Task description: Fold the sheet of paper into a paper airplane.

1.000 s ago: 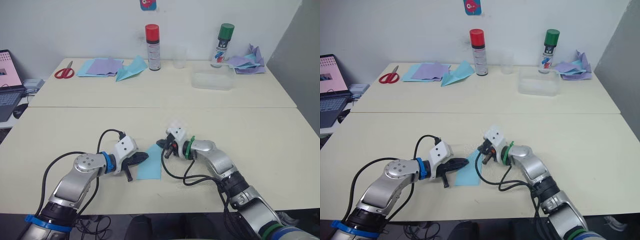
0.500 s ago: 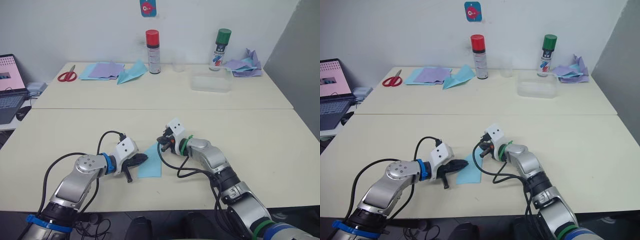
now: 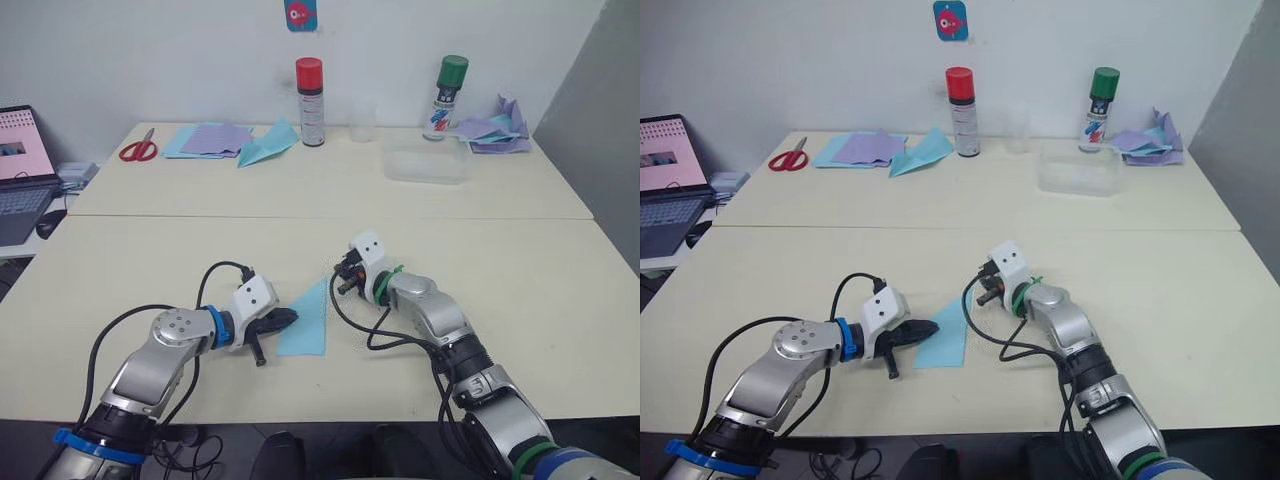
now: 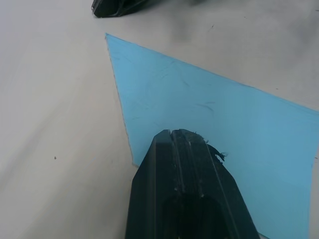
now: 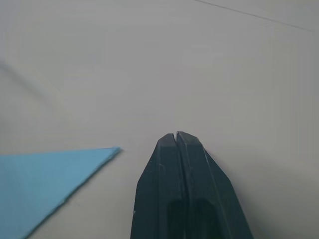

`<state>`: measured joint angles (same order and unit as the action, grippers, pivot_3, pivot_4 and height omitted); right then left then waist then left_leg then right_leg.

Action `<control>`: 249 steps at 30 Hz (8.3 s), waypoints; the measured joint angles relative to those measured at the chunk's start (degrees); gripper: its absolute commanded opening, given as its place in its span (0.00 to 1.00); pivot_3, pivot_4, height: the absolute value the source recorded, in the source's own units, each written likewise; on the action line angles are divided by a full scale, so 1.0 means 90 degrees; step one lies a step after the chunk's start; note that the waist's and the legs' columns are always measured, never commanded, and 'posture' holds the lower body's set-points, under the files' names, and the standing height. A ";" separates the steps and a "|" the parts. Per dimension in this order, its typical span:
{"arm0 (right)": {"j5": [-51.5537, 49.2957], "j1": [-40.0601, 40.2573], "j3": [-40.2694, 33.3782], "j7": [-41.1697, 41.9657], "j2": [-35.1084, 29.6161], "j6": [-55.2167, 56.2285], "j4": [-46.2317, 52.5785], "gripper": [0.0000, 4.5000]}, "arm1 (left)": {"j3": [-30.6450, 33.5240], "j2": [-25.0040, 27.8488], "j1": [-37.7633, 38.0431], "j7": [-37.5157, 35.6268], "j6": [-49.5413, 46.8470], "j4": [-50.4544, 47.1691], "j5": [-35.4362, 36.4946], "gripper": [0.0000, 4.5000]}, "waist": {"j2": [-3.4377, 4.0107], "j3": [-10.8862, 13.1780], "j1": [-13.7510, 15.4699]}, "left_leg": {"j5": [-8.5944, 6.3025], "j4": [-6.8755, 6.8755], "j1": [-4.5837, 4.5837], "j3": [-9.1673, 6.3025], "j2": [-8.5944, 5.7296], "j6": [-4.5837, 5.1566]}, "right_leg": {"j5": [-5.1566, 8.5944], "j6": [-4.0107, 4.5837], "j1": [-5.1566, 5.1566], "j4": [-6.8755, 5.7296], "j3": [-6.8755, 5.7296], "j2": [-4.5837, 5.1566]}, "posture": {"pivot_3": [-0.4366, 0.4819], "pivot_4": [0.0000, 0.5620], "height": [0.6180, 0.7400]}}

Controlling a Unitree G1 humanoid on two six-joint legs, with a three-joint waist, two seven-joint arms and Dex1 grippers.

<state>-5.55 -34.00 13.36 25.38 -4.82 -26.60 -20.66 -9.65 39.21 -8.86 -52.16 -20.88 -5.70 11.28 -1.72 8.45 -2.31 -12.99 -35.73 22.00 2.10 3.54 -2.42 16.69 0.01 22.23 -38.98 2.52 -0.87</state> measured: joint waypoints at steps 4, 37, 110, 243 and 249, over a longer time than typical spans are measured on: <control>-0.0043 0.0106 -0.0042 0.0224 -0.0031 0.0135 0.0153 0.00 | 0.0003 0.0000 -0.0001 -0.0014 0.0009 -0.0007 0.0000 0.00 | 0.0011 0.0009 0.0009 | 0.0000 0.0002 0.0003 0.0000 0.0000 0.0000 | 0.0002 0.0000 0.0002 0.0001 0.0000 0.0000 | 0.48 0.27 1.00; -0.1286 0.1081 0.1656 0.3143 -0.1673 -0.3204 0.3420 0.00 | 0.0000 0.0005 0.0080 -0.0127 0.0002 -0.0086 -0.0038 0.00 | 0.0015 -0.0031 0.0054 | -0.0001 0.0076 -0.0015 -0.0002 0.0000 -0.0001 | 0.0036 0.0025 0.0004 0.0032 -0.0011 0.0001 | 0.48 0.27 1.00; -0.3210 0.0293 -0.1303 -0.0261 -0.0406 -0.7272 0.3731 0.53 | -0.0003 -0.0379 -0.0079 -0.0082 0.0255 0.0124 -0.0123 0.00 | 0.0062 -0.0003 0.0098 | 0.0006 0.0082 0.0065 0.0008 -0.0011 0.0010 | -0.0005 -0.0032 0.0013 0.0117 -0.0037 0.0042 | 0.48 0.27 1.00; -0.4249 -0.1221 0.1266 0.1971 -0.2641 -0.4492 0.2039 0.01 | 0.1225 0.0349 0.0655 -0.0272 -0.0398 -0.0509 0.0957 0.00 | 0.0021 0.0088 0.0027 | 0.0029 0.0074 0.0286 0.0100 0.0011 0.0072 | -0.0070 -0.0034 0.0248 0.0138 -0.0019 0.0053 | 0.48 0.27 1.00; -0.4006 -0.0971 0.0959 0.1797 -0.2459 -0.4529 0.2416 0.00 | 0.0816 0.0354 -0.0240 -0.0627 0.0979 0.0116 0.0322 0.06 | 0.0002 0.0099 0.0068 | 0.0031 0.0055 0.0286 0.0097 0.0011 0.0070 | -0.0073 -0.0033 0.0247 0.0116 -0.0021 0.0046 | 0.48 0.27 1.00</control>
<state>-41.61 -42.73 21.99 41.56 -26.95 -67.36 1.08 -2.30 42.39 -11.03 -57.79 -12.07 -4.65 14.17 -1.70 9.34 -1.70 -12.71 -35.23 24.58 2.98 3.64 -1.79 16.03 -0.29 24.46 -37.94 2.33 -0.45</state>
